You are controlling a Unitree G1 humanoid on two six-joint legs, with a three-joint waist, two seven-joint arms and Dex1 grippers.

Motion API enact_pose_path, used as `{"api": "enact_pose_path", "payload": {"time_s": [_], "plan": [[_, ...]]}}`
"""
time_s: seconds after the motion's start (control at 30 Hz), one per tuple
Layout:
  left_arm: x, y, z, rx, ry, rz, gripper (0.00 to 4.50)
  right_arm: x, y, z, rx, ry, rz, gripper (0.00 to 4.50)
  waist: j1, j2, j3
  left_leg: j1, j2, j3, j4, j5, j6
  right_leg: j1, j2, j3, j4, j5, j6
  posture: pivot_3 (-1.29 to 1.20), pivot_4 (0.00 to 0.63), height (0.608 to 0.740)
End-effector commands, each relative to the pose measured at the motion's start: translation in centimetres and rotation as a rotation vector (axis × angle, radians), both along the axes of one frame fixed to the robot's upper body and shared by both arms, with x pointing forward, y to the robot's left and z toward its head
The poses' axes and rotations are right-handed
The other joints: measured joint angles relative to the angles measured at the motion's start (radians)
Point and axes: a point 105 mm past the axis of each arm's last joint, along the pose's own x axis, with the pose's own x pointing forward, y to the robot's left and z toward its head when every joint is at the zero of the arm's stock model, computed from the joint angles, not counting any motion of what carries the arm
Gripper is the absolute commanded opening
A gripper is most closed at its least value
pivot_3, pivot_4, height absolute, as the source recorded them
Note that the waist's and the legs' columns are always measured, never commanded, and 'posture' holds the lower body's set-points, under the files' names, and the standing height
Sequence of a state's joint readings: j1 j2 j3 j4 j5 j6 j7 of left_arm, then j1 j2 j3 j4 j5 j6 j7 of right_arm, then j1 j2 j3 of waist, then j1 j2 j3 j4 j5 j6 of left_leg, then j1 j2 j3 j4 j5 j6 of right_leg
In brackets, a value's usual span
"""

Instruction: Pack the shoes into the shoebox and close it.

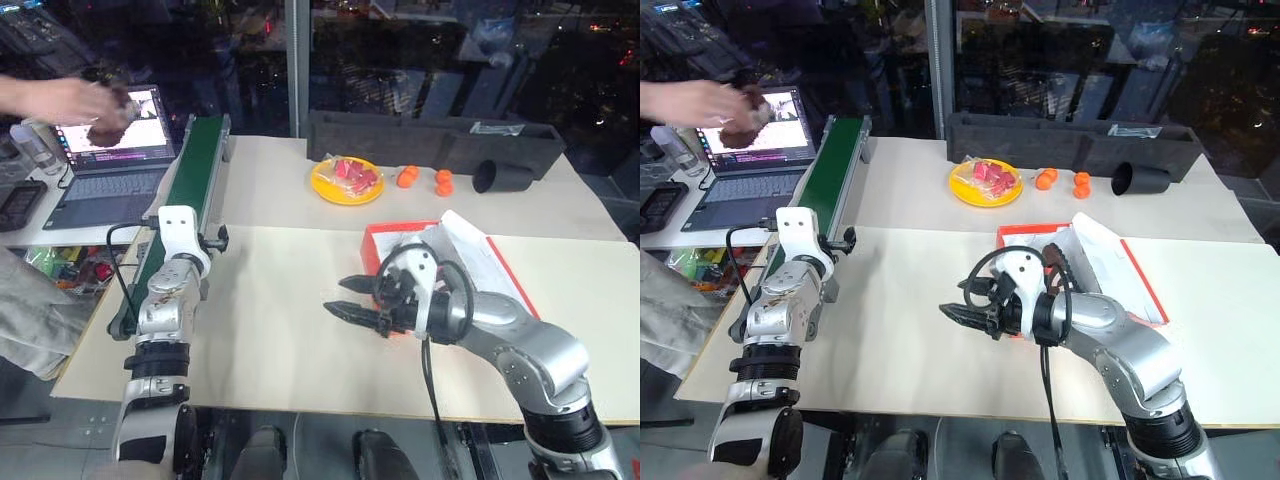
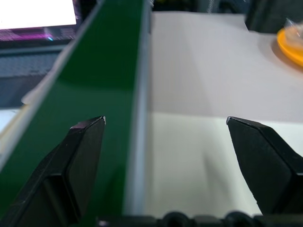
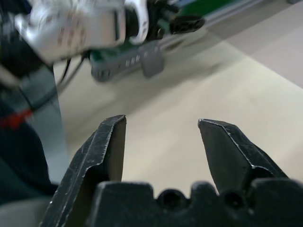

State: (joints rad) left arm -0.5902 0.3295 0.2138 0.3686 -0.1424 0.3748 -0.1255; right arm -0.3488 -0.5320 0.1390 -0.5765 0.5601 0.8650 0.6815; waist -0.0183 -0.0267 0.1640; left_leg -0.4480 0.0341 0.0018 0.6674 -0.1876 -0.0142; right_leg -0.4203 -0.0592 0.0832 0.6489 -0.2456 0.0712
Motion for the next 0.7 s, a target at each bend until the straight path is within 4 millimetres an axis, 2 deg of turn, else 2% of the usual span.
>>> {"api": "enact_pose_path", "payload": {"time_s": [0.03, 0.07, 0.17, 0.4, 0.7], "plan": [[0.3, -0.3, 0.8, 0.054, -0.008, -0.045, 4.5, 0.4, 0.5, -0.4, 0.0, -0.086, 0.001, 4.36, 0.0, 0.0, 0.0, 0.001, 0.0, 0.0, 0.0, 0.0, 0.0, 0.0, 0.0, 0.0, 0.0, 0.0, 0.0, 0.0, 0.15, 0.699], [0.3, -0.2, 0.8, 0.057, -0.009, -0.04, 4.5, 0.6, 0.5, -0.6, -0.002, -0.1, -0.007, 4.49, 0.0, 0.0, 0.0, 0.001, 0.0, 0.0, 0.0, 0.0, 0.0, 0.0, 0.0, 0.0, 0.001, 0.0, -0.001, 0.0, 0.15, 0.699], [0.3, 0.3, 0.9, 0.046, -0.017, -0.015, 4.5, 1.4, 0.4, -0.8, -0.056, -0.192, -0.048, 4.49, 0.002, 0.0, 0.0, 0.001, 0.0, 0.0, 0.0, 0.001, -0.001, 0.0, 0.0, 0.0, 0.001, 0.001, -0.001, 0.0, 0.15, 0.699], [0.5, 0.7, 0.9, 0.046, -0.011, -0.004, 4.5, 1.2, 0.8, -0.5, -0.023, -0.192, -0.045, 4.49, 0.004, 0.0, 0.0, 0.0, 0.0, 0.0, 0.0, 0.001, -0.001, 0.0, 0.0, 0.0, 0.001, 0.001, -0.001, 0.0, 0.15, 0.699], [0.8, 0.9, 0.9, 0.043, -0.004, 0.01, 4.5, 1.2, 0.4, -2.4, -0.064, -0.179, -0.073, 4.49, 0.005, 0.0, 0.0, 0.0, 0.0, 0.0, 0.0, 0.001, -0.001, 0.0, 0.0, 0.0, 0.001, 0.001, -0.001, 0.0, 0.15, 0.699]]}}
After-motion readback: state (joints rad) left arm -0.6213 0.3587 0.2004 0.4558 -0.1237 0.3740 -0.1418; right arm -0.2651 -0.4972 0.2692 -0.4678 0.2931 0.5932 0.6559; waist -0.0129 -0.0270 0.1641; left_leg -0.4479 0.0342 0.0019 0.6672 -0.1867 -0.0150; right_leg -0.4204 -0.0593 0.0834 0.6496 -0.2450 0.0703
